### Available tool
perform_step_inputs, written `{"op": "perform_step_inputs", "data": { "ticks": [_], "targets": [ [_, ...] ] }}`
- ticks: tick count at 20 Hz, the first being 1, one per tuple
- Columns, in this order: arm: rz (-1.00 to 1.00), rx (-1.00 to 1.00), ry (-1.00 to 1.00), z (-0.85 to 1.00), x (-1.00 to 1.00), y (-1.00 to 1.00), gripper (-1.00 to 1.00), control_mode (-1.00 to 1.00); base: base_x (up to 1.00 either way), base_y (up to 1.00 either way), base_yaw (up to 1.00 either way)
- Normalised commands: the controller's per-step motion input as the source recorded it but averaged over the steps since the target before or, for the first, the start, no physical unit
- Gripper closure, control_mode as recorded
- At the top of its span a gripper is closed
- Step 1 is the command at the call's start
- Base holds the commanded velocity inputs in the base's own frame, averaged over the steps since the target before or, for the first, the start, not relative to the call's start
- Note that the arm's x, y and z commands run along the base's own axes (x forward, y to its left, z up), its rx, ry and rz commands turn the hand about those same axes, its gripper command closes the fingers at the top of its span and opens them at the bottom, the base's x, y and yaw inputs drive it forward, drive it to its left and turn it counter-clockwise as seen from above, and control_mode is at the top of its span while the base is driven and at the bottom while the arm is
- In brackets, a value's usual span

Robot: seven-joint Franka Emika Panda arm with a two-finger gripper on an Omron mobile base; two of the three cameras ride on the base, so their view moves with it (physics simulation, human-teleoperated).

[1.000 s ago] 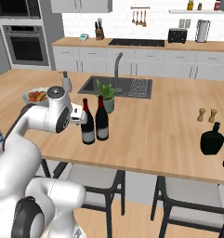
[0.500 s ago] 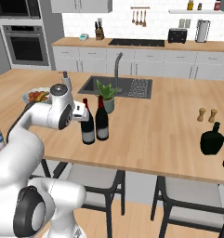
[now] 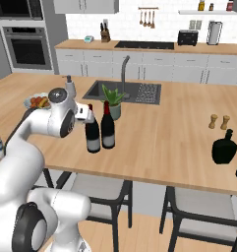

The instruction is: Move the plastic bottles in the middle to the plastics group, and the glass bottles in the middle to the glass group.

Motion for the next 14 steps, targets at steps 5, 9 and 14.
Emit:
{"op": "perform_step_inputs", "data": {
  "ticks": [5,9,14],
  "targets": [
    [-0.22,-0.04,-0.06,0.67,0.00,-0.15,-1.00,-1.00,0.00,0.00,0.00],
    [-0.12,0.00,0.00,0.34,0.00,-0.31,-1.00,-1.00,0.00,0.00,0.00],
    [0.02,0.07,-0.01,0.01,0.22,-0.22,-1.00,-1.00,0.00,0.00,0.00]
  ]
}}
